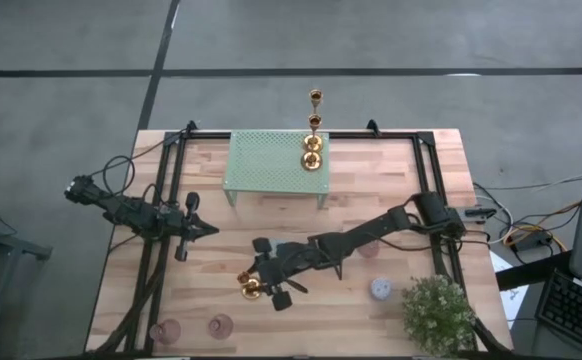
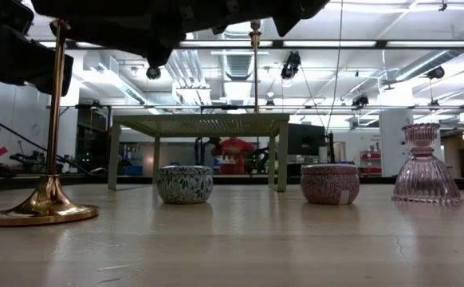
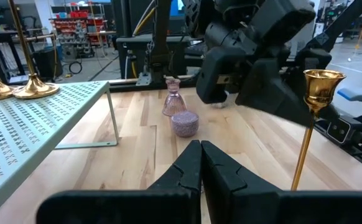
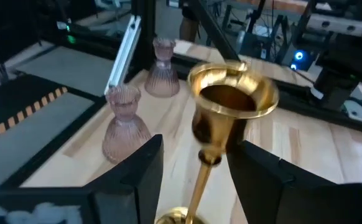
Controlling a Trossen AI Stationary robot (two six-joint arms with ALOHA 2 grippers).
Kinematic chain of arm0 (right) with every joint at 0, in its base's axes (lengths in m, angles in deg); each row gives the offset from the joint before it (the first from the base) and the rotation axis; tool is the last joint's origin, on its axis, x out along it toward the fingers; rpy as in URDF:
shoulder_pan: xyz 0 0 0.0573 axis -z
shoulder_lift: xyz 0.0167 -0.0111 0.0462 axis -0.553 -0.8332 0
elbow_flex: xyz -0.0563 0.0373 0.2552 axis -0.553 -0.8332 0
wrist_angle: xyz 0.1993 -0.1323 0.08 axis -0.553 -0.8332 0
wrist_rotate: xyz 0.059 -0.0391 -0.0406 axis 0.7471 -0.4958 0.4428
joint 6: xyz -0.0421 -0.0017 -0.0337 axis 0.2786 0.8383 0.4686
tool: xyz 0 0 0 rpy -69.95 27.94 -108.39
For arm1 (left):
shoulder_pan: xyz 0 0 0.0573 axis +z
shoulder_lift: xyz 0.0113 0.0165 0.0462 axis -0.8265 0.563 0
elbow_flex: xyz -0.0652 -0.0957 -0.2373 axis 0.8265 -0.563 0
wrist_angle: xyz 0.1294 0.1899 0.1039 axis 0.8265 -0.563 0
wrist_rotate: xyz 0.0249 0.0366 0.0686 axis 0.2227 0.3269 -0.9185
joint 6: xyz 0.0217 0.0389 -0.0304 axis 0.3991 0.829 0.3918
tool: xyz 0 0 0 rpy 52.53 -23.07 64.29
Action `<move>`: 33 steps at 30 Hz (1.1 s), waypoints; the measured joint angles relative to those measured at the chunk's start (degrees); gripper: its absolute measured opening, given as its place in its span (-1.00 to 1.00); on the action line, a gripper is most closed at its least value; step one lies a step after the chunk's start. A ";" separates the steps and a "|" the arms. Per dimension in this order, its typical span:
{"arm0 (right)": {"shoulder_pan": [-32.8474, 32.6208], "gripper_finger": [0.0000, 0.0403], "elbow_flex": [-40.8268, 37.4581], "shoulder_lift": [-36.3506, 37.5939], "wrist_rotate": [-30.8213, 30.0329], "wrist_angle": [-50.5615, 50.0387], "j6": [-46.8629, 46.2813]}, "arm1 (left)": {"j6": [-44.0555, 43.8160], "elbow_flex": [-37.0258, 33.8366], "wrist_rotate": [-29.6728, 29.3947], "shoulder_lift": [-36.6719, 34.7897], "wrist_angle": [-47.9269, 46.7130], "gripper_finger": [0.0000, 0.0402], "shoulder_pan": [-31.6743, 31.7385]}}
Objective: Pick & Place candle stick holders
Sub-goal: Put the gold candle holder on the shelf aligned with the gold candle holders
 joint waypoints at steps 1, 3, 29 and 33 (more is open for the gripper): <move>0.03 -0.21 0.00 0.00 0.02 0.12 -0.28 | 0.00 0.00 0.00 0.00 0.00 -0.95 0.00; 0.12 -0.25 -0.01 0.00 0.01 0.05 -0.96 | 0.00 0.00 0.00 0.00 0.00 -0.95 0.00; 0.51 -0.86 -0.39 2.21 -0.03 -2.62 -2.74 | 0.00 0.00 0.00 0.00 0.00 -0.95 0.00; 0.55 -0.86 -0.37 7.35 -0.06 -7.14 -2.38 | 0.00 0.00 -0.02 0.00 0.01 -0.95 0.02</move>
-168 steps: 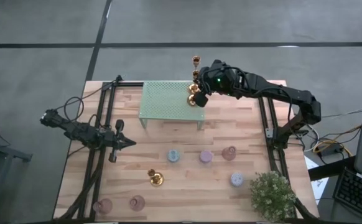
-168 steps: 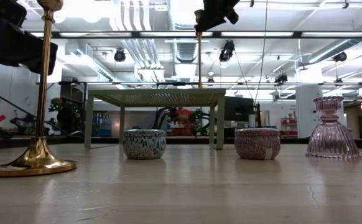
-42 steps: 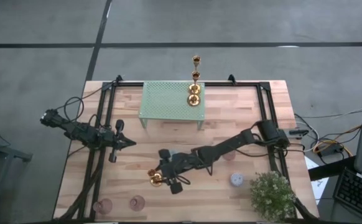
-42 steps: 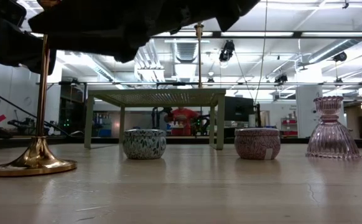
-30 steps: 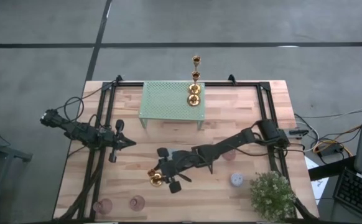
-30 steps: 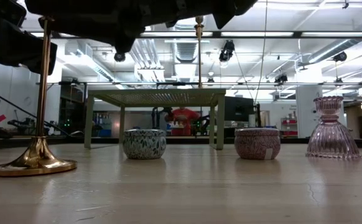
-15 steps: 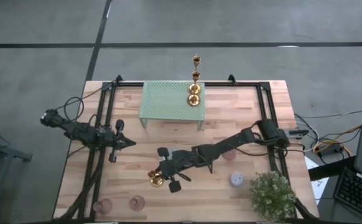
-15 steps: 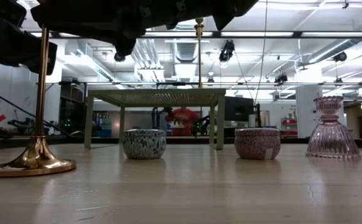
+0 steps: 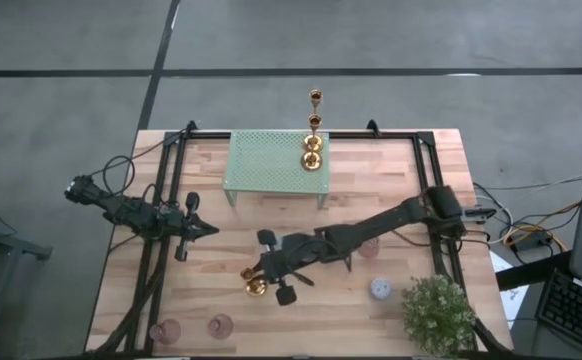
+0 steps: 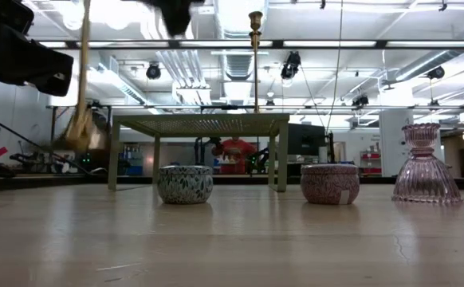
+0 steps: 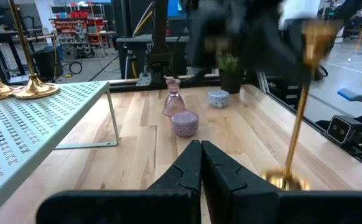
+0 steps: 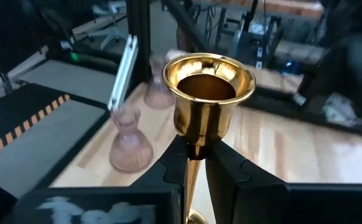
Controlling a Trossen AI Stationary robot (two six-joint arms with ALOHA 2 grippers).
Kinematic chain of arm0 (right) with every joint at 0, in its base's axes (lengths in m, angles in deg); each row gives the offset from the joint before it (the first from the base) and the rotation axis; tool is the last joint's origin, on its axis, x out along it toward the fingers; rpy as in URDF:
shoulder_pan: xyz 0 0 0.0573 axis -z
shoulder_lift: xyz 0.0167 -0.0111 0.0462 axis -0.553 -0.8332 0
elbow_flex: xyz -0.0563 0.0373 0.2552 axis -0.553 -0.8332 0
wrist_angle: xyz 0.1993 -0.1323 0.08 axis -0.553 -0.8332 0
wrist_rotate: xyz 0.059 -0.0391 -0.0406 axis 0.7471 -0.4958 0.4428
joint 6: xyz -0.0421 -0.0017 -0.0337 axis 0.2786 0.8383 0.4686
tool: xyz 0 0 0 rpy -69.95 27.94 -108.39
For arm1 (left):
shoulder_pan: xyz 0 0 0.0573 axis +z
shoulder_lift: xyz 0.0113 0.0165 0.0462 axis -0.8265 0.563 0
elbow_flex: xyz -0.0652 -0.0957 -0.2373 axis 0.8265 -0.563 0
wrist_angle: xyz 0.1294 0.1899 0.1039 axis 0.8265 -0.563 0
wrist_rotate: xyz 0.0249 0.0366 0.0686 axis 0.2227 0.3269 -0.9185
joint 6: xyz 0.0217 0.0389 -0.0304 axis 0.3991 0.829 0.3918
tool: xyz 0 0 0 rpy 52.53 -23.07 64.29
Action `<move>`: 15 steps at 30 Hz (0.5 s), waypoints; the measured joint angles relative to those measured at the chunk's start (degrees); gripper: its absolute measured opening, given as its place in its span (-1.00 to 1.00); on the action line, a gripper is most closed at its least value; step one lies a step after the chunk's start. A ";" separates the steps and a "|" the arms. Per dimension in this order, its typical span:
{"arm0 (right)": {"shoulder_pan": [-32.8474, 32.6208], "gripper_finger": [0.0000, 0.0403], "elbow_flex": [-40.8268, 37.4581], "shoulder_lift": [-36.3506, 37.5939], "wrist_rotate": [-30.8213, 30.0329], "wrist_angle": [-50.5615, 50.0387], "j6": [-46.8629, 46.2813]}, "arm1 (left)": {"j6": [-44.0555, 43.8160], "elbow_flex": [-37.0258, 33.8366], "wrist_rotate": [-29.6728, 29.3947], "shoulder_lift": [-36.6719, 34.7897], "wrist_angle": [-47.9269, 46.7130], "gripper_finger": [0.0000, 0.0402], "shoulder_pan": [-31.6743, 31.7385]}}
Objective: Pick & Place candle stick holders
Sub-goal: Put the gold candle holder on the shelf aligned with the gold candle holders
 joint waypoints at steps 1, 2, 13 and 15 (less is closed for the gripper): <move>0.00 -0.86 0.00 1.54 0.00 -1.20 0.00 | 0.00 0.00 0.02 0.00 -0.01 -0.95 -0.02; 0.00 -0.86 -0.15 3.17 0.00 -2.49 0.08 | 0.00 0.00 0.00 0.00 -0.01 -0.95 0.00; 1.13 -0.86 -5.73 22.23 -11.20 -12.95 2.30 | 0.00 0.00 0.00 0.24 -0.01 -0.95 0.00; 1.89 -0.86 -7.85 25.80 -13.13 -13.24 2.29 | 0.00 0.00 0.00 0.24 -0.01 -0.95 0.00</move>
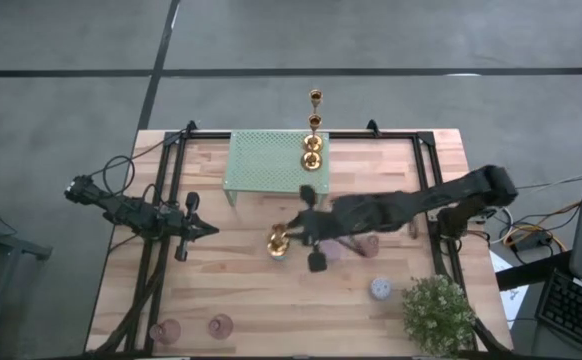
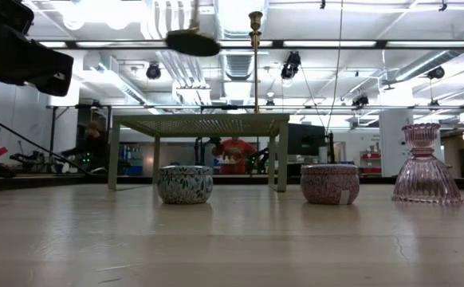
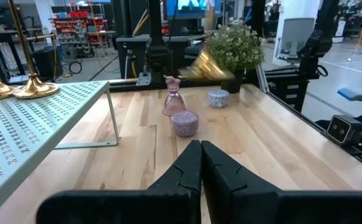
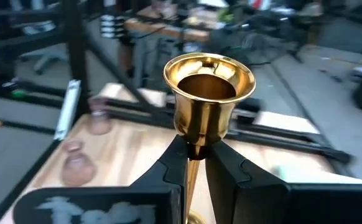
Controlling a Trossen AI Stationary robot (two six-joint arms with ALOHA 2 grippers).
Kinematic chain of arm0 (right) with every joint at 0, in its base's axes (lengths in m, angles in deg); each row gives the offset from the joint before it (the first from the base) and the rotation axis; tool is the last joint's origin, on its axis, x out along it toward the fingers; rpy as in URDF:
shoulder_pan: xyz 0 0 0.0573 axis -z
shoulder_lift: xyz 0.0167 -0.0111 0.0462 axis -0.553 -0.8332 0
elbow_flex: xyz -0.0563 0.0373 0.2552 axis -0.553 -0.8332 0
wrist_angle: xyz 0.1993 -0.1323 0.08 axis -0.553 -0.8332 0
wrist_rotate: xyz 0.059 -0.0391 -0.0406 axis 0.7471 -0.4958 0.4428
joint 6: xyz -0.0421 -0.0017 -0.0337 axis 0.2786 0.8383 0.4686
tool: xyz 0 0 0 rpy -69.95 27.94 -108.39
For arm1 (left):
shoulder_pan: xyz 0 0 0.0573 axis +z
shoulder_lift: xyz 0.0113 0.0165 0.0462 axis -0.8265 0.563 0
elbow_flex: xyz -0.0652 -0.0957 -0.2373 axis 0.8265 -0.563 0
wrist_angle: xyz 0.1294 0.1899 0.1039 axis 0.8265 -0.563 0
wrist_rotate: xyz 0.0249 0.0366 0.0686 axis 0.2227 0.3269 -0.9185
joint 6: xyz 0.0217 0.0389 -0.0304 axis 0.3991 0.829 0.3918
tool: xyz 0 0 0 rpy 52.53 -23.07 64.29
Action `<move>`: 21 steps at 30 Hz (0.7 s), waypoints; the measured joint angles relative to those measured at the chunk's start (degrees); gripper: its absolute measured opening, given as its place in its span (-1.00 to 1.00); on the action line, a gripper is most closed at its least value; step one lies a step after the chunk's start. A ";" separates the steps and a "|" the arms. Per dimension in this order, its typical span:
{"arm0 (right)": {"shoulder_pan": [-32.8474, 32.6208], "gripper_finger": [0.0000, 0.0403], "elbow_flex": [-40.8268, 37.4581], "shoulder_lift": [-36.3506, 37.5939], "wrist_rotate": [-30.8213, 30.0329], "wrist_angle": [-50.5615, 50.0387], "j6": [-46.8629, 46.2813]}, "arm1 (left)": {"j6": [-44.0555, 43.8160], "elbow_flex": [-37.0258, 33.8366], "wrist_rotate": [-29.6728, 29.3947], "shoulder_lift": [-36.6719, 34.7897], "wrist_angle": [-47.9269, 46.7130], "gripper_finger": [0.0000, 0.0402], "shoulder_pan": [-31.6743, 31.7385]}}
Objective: Pick & Place candle stick holders
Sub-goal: Put the gold candle holder on the shelf aligned with the gold candle holders
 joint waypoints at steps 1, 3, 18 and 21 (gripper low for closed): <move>0.46 -0.86 -1.02 1.72 -1.29 -0.46 -0.07 | 0.00 0.00 0.00 0.00 0.00 -0.95 0.00; 1.73 -0.86 -3.27 5.31 -4.05 -0.98 -0.52 | 0.00 0.00 0.00 0.00 0.00 -0.95 -0.01; 19.22 -0.86 -18.84 18.15 -6.92 -0.56 -9.80 | 0.00 0.00 0.00 0.02 0.00 -0.95 0.00; 20.75 -0.86 -19.96 18.10 -6.36 0.94 -10.04 | 0.00 0.00 0.00 0.02 0.00 -0.95 0.00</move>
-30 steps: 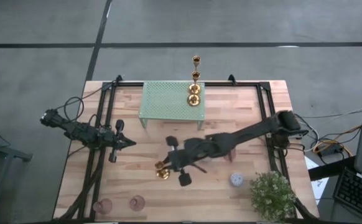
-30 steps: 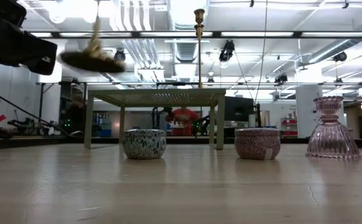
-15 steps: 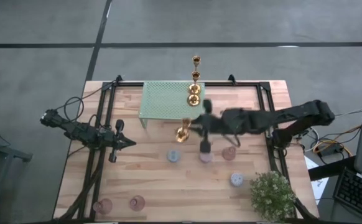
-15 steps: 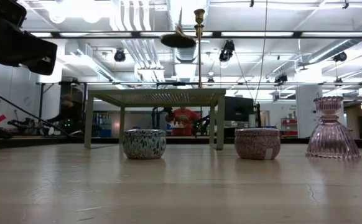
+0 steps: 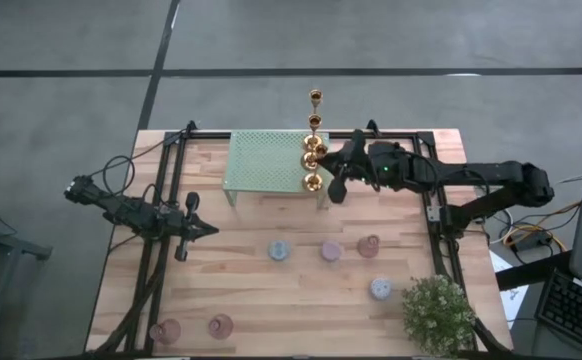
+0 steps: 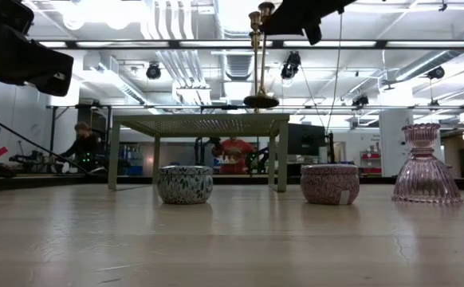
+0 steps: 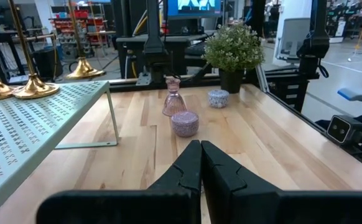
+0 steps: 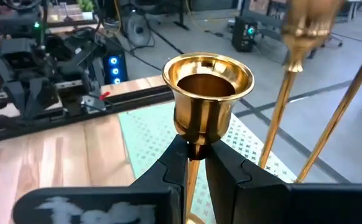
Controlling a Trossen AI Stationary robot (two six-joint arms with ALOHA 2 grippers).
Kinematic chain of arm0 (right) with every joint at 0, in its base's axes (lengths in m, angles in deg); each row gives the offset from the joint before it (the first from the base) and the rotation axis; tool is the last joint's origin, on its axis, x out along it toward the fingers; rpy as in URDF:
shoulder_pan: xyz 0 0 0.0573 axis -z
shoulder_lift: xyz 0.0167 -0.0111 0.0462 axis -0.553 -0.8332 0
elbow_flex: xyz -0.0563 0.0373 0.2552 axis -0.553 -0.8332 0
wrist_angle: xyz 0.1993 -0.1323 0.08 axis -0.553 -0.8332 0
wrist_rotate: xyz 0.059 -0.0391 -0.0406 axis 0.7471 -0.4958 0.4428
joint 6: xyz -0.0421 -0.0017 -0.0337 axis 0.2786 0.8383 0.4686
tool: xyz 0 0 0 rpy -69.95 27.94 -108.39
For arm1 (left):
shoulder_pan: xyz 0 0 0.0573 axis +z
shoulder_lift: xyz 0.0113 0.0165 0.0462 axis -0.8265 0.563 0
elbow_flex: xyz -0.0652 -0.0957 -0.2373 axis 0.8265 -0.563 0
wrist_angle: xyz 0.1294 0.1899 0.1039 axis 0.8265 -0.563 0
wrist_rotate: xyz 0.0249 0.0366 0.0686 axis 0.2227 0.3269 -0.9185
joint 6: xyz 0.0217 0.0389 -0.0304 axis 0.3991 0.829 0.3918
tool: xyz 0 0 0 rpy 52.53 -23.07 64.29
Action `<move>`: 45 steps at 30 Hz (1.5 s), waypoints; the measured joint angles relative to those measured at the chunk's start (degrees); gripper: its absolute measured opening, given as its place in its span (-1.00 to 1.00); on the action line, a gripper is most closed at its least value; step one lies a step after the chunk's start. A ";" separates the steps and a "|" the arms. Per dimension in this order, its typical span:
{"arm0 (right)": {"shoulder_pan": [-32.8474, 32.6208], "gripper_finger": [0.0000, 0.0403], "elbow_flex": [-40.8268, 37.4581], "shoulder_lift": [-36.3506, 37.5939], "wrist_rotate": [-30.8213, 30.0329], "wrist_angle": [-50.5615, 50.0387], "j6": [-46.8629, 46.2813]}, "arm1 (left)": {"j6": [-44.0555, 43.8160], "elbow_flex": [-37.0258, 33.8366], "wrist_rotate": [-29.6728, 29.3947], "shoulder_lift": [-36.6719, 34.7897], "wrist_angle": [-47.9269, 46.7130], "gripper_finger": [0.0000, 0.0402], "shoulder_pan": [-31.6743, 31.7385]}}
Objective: Pick & Place candle stick holders
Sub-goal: Put the gold candle holder on the shelf aligned with the gold candle holders
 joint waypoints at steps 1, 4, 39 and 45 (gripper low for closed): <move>0.29 -0.86 -0.27 -0.10 0.14 0.41 -0.11 | 0.00 0.00 0.00 0.00 0.00 -0.95 0.00; 0.87 -0.86 -0.53 -0.61 0.17 0.53 -0.03 | 0.00 0.00 0.00 -0.01 0.00 -0.95 0.00; 1.53 -0.85 2.37 -5.59 -0.71 -1.28 1.78 | 0.00 0.00 0.00 0.00 0.00 -0.95 -0.02; 1.53 -0.71 2.37 -5.59 -0.71 -1.49 2.77 | 0.00 0.00 0.00 0.00 0.00 -0.95 -0.01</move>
